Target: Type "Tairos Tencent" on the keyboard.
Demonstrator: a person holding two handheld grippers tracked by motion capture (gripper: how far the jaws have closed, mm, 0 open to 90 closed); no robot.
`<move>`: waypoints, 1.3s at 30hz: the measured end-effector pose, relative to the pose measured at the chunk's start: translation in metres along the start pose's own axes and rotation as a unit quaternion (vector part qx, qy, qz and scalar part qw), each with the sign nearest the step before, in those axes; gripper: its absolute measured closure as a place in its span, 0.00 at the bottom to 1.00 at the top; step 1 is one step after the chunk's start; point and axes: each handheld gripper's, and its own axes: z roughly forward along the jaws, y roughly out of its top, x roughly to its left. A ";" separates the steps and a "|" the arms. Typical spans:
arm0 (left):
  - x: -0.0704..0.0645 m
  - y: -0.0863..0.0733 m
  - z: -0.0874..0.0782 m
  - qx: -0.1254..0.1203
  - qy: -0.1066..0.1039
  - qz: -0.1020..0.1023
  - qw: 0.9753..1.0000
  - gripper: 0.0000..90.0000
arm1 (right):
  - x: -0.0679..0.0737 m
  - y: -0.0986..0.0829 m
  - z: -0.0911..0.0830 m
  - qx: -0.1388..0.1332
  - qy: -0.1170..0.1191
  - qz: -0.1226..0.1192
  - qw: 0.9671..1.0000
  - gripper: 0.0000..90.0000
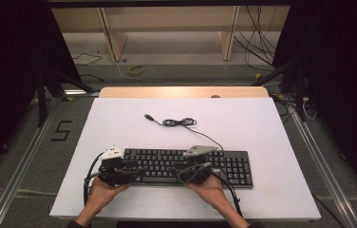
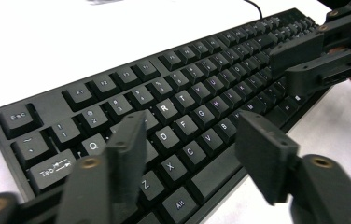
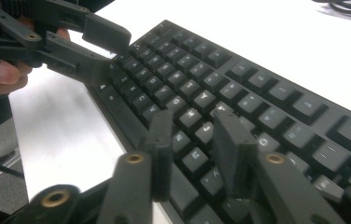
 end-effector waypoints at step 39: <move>-0.006 0.000 0.029 0.081 0.006 0.045 0.996 0.99 | -0.008 -0.023 -0.044 -0.038 -0.002 0.015 0.999 0.43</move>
